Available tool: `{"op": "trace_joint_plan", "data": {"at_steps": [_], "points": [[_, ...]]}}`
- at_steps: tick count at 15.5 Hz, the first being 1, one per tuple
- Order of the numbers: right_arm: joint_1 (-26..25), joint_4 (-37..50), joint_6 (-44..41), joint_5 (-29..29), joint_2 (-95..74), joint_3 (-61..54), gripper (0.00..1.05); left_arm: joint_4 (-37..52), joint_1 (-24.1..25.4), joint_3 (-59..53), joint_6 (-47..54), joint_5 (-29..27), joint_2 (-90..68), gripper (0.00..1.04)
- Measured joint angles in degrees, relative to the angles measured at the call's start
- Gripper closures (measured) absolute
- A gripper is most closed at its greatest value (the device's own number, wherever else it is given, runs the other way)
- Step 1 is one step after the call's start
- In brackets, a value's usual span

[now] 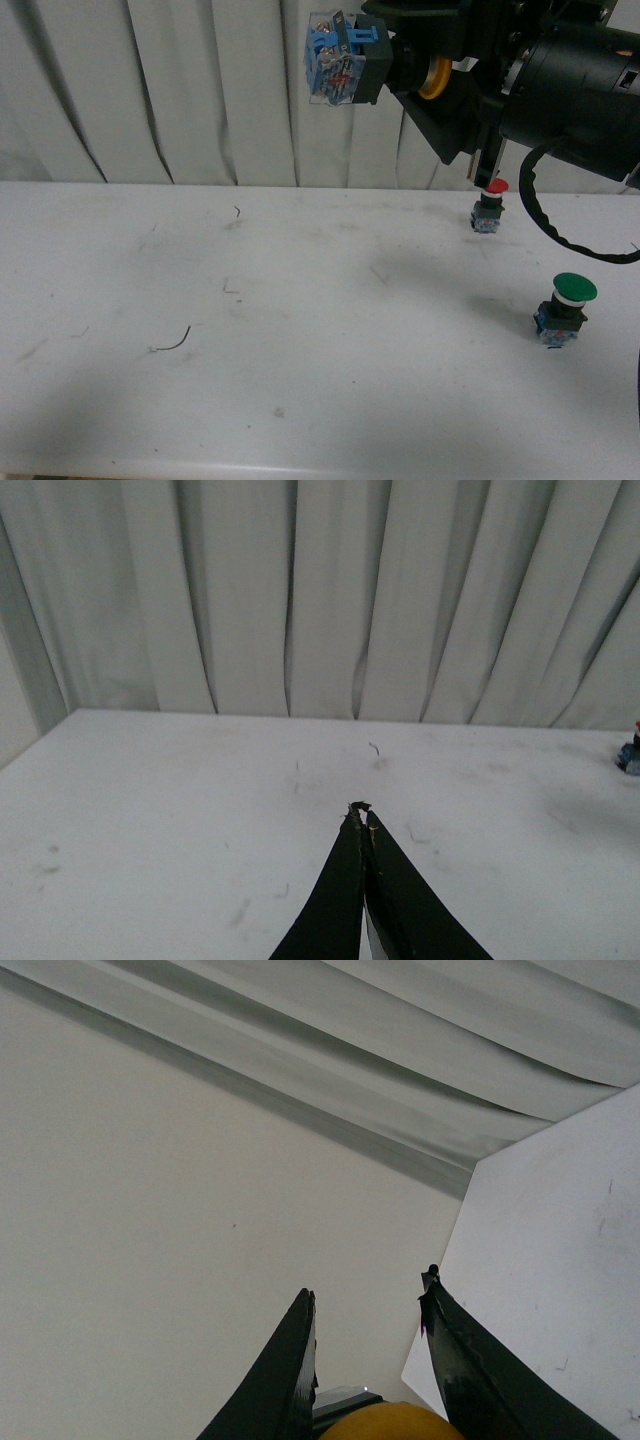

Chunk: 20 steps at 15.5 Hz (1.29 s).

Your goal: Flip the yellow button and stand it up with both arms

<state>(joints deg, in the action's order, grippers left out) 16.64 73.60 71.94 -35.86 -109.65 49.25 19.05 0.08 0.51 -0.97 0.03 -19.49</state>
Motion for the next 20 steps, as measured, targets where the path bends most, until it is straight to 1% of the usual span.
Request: {"op": "trace_joint_plan", "data": {"at_steps": [9,10,11,12,16,17,19,20], "points": [[1.0,-0.1,-1.1,-0.2,0.0,0.0,0.73,-8.8,0.0,0.0,0.0,-0.1,9.3,1.03],[1.0,-0.1,-1.1,-0.2,0.0,-0.1,0.73,-11.4,0.0,0.1,0.0,-0.1,11.0,1.03],[1.1,0.0,-1.1,-0.4,0.0,-0.1,0.73,-19.2,0.0,0.0,0.0,0.1,16.4,1.03],[1.2,-0.1,-1.1,-0.4,0.0,-0.2,0.73,-18.3,0.0,0.0,0.0,0.0,19.1,1.03],[2.4,-0.1,-1.7,-0.9,0.2,-0.4,0.73,-19.1,0.0,0.0,0.0,-0.1,19.0,1.03],[2.4,-0.1,-3.0,-0.9,0.6,-0.8,0.73,-19.3,0.0,0.0,0.0,-0.1,19.0,0.99],[1.6,-0.3,-7.2,0.2,1.9,-1.2,0.73,-19.3,0.0,0.0,0.0,-0.1,19.0,0.77],[0.5,-0.3,-11.0,1.6,3.1,-1.2,0.73,-19.3,0.0,0.0,0.0,-0.1,19.0,0.68]]}}
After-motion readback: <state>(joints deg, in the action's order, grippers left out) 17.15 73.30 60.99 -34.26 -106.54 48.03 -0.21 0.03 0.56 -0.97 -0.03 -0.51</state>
